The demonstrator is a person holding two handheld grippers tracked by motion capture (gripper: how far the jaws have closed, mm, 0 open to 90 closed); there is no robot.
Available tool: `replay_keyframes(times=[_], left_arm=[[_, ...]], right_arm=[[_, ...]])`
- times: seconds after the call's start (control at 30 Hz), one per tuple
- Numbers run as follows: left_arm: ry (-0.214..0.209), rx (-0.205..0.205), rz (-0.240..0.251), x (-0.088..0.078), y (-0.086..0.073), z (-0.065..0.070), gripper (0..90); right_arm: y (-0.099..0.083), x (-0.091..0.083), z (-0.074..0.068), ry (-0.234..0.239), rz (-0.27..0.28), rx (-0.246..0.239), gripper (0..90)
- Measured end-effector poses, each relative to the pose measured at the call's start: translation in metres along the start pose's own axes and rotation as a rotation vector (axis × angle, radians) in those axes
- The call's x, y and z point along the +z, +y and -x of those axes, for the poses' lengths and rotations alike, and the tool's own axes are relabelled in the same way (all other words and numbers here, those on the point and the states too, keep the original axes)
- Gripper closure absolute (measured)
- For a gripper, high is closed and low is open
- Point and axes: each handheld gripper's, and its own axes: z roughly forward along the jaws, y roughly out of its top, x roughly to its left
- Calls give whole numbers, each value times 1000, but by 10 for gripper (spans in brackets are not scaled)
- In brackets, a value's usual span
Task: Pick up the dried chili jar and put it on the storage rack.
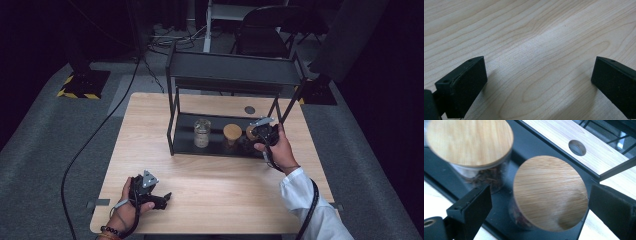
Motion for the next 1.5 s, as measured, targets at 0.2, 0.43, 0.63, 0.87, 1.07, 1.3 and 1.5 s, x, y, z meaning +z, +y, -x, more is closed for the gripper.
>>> replay_keyframes(times=[0.2,0.43,0.63,0.87,1.07,1.3,1.5], left_arm=[[0,0,0,0,0,0,0],[0,0,0,0,0,0,0],[-1,0,1,0,0,0,0],[0,0,0,0,0,0,0],[-1,0,1,0,0,0,0],[-1,0,1,0,0,0,0],[-1,1,1,0,0,0,0]], right_arm=[[-1,-11,-2,-1,22,-3,50],[-5,-19,-4,-13,35,-11,50],[-9,-29,-7,10,50,-11,50],[-14,-43,-16,35,76,-24,50],[-20,-52,-22,43,85,-29,50],[-33,-61,-33,32,94,-54,46],[-46,-65,-38,15,122,-47,45]])
